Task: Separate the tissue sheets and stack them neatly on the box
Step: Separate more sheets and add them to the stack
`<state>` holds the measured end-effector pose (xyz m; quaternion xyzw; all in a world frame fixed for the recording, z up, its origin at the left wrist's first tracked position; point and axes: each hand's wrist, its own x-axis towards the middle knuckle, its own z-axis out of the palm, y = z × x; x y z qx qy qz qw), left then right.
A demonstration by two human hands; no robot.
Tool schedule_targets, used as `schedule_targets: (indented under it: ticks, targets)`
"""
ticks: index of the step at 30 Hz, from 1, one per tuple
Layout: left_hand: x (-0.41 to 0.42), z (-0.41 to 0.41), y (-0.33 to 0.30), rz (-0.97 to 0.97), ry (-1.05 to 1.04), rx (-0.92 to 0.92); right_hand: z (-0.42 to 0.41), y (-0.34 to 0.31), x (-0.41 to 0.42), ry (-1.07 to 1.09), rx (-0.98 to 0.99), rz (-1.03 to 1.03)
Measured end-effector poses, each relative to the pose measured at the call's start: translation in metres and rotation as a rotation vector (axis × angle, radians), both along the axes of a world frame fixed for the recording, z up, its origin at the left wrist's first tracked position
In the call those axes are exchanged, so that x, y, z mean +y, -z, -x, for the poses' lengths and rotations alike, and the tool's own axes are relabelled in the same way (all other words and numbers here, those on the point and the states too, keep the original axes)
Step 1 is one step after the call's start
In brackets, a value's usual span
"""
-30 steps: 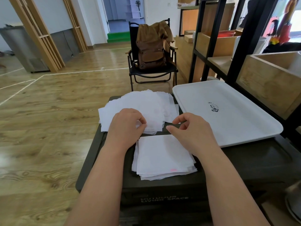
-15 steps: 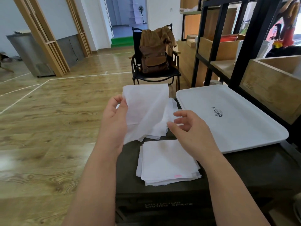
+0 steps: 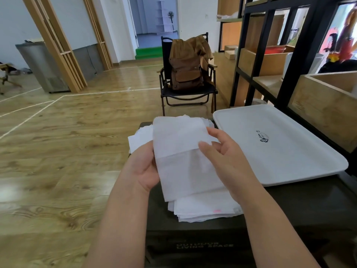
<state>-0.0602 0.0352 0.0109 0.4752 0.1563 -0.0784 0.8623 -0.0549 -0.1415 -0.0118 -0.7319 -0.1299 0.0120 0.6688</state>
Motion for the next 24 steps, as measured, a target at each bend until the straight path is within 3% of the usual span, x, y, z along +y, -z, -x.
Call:
schedule_targets:
  ticks: [4,9,13,17,24]
  targets:
    - [0.004,0.003,-0.001,-0.078,0.066,-0.010,-0.001,0.003,0.005,0.175,-0.019,-0.022]
    - [0.008,0.006,-0.006,-0.671,-0.014,-0.266,-0.003,0.003,-0.001,0.270,-0.060,-0.035]
    - [0.013,0.012,-0.006,-0.856,0.058,-0.502,-0.001,0.003,-0.008,0.164,-0.140,0.033]
    - [0.008,0.010,-0.003,-1.079,-0.011,-0.452,-0.002,0.003,-0.009,0.230,-0.203,0.188]
    - [0.008,0.008,0.002,-1.169,-0.015,-0.439,-0.003,0.006,-0.013,0.331,-0.250,0.322]
